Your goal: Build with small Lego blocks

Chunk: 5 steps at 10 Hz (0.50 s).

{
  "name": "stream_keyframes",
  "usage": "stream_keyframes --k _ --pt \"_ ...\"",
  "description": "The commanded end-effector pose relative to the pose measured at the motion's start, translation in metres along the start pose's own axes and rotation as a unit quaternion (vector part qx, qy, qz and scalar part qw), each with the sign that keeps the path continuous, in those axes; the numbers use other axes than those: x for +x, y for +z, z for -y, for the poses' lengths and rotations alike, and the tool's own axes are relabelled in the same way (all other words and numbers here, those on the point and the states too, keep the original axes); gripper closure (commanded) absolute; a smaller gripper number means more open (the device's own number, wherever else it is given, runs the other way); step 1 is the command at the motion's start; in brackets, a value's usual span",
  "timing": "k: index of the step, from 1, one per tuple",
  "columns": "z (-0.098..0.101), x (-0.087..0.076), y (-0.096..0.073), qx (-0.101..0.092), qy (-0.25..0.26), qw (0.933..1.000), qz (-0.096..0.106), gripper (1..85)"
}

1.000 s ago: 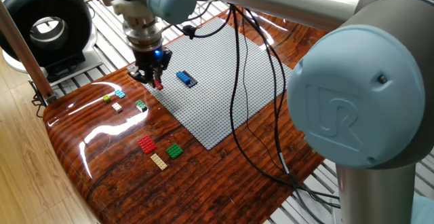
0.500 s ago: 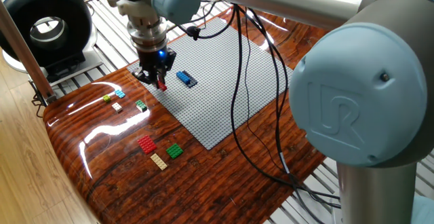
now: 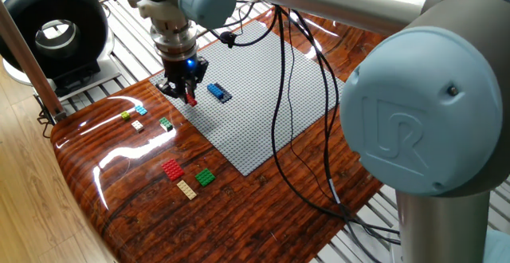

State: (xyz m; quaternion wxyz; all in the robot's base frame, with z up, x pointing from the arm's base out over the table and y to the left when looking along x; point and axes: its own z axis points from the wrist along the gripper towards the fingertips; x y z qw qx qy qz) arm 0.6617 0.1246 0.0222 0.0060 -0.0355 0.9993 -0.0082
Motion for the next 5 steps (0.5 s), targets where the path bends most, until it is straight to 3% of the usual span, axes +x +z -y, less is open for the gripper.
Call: stream_keyframes --k 1,4,5 --pt "0.013 0.005 -0.001 -0.023 -0.039 0.999 -0.003 84.7" --pt "0.025 0.014 -0.005 -0.021 -0.051 0.9984 -0.01 84.7" --pt "0.024 0.009 -0.005 -0.022 -0.042 0.9989 -0.002 84.7"
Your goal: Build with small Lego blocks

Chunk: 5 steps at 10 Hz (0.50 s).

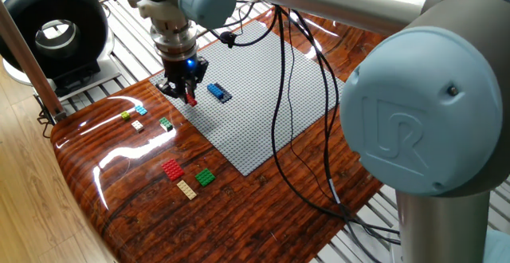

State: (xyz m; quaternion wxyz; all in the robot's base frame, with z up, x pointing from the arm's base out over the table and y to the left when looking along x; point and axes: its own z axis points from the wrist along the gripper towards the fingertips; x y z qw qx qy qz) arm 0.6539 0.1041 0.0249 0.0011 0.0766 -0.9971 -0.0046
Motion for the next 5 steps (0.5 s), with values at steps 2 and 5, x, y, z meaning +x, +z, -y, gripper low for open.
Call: stream_keyframes --k 2,5 --pt "0.015 -0.012 -0.003 0.01 0.044 0.9985 0.03 84.7" --pt "0.017 -0.015 -0.003 0.012 0.092 0.995 0.036 84.7"
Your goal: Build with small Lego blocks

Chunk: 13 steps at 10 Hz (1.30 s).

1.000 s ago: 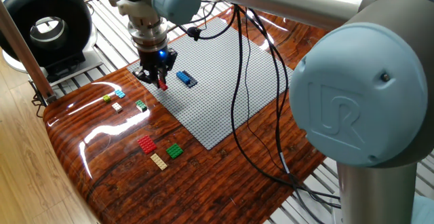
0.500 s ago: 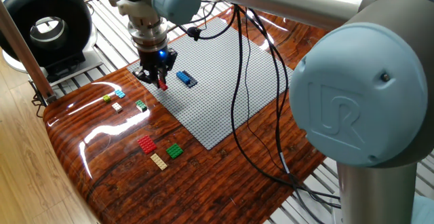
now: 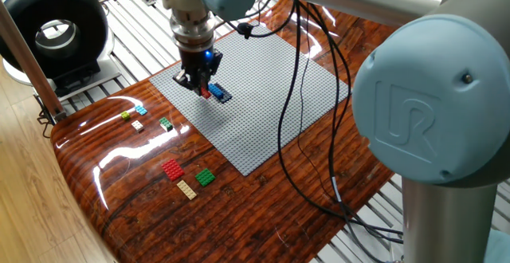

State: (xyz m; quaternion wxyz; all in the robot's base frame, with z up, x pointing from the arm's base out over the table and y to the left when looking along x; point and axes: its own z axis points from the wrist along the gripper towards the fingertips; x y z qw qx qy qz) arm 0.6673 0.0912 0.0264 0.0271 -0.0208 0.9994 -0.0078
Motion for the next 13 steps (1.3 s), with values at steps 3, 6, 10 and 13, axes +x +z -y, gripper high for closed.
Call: stream_keyframes --k 3,6,10,13 --pt "0.011 0.01 0.0 -0.017 0.0 0.9998 -0.008 84.7" --pt "0.029 0.015 -0.001 -0.024 -0.029 0.9992 -0.009 84.7" --pt "0.033 0.012 -0.001 -0.013 0.009 0.9999 -0.006 84.7" --pt "0.037 0.011 -0.001 -0.005 0.016 0.9999 -0.004 84.7"
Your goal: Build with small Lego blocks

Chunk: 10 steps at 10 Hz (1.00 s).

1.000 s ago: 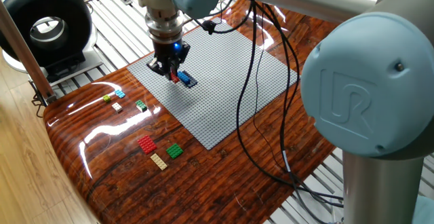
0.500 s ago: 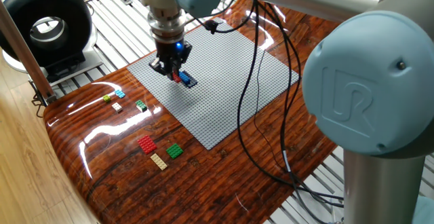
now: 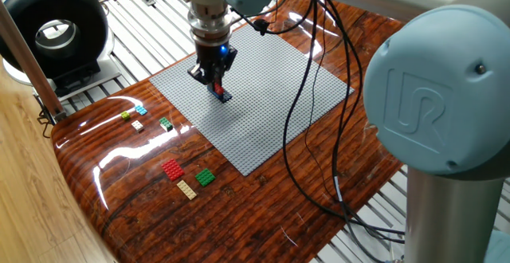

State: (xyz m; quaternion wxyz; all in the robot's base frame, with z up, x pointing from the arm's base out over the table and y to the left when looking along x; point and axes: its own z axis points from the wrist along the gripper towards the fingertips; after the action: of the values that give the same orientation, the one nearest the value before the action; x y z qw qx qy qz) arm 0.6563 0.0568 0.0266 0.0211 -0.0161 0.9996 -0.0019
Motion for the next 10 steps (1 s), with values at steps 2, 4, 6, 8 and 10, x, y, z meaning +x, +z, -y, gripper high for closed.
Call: stream_keyframes --k 2,4,6,8,10 --pt "0.0 -0.002 -0.001 -0.003 0.023 0.9997 0.0 84.7" --pt "-0.005 -0.008 0.004 -0.007 0.037 0.9993 -0.003 84.7" --pt "-0.006 -0.003 0.008 -0.009 0.04 0.9992 -0.007 84.7" --pt "-0.006 0.0 0.01 -0.013 0.032 0.9994 -0.006 84.7" --pt "-0.003 0.002 0.009 -0.014 0.022 0.9996 -0.006 84.7"
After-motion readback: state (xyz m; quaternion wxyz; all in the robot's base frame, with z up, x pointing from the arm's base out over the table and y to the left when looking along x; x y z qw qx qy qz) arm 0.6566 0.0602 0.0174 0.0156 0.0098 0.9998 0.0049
